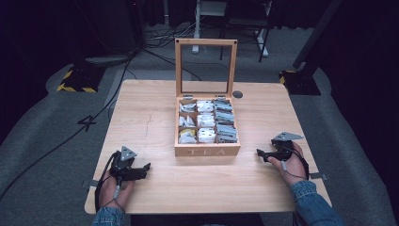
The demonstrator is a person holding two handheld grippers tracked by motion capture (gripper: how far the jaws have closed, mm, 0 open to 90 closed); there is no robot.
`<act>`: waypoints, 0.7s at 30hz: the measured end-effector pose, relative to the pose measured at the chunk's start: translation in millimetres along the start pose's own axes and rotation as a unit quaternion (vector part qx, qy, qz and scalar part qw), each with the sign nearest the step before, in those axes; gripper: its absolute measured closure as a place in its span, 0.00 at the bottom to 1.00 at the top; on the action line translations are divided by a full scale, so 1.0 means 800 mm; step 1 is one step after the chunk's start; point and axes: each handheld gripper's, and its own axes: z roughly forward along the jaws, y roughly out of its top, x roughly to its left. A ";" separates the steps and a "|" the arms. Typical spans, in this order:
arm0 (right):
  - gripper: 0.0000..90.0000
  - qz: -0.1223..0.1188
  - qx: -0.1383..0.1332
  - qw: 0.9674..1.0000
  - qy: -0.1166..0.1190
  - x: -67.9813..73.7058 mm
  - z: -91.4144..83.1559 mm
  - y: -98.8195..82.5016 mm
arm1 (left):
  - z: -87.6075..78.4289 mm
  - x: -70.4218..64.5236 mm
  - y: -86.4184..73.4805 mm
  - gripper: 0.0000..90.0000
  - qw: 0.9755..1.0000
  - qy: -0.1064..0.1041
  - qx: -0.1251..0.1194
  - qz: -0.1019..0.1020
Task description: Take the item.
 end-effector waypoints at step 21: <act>0.43 0.009 -0.033 0.999 0.026 0.000 -0.013 0.004 | 0.000 0.000 0.000 0.19 1.000 0.001 -0.001 -0.001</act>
